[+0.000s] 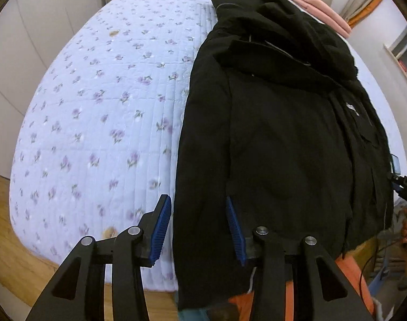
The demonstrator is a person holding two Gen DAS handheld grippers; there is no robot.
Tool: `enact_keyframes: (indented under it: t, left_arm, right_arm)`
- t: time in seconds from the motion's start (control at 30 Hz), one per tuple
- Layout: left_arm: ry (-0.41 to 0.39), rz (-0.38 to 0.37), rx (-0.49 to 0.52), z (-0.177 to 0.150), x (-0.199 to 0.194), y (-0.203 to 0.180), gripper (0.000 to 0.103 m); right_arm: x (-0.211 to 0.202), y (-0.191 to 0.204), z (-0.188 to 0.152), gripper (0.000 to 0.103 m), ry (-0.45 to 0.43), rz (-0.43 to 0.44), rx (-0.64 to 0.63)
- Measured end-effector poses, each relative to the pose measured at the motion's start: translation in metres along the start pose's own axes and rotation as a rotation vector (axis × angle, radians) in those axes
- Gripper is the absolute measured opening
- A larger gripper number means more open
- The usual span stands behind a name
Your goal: Fold large clothes
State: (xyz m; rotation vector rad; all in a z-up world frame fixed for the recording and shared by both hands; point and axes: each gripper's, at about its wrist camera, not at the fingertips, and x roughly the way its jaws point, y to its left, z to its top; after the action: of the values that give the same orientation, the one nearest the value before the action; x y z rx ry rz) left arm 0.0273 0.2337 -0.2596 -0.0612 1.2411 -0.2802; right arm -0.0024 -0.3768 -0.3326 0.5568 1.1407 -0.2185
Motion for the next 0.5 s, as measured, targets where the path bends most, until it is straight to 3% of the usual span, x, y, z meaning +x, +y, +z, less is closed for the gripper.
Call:
enact_keyframes:
  t: [0.13,0.27,0.5]
  left_arm:
    - [0.029,-0.072,-0.028,-0.003,0.004,0.012,0.048]
    - [0.037,-0.032,-0.048,-0.007,0.014,0.004,0.048]
    - [0.084,-0.117,-0.067,-0.023,0.02,0.012,0.049]
  right_arm:
    - [-0.012,-0.007,-0.016,0.067,0.012,0.004,-0.012]
    - [-0.018,-0.007,-0.038,0.07,0.022,-0.003,-0.045]
    - [-0.006,-0.007,-0.055,0.074,0.084,0.038,-0.043]
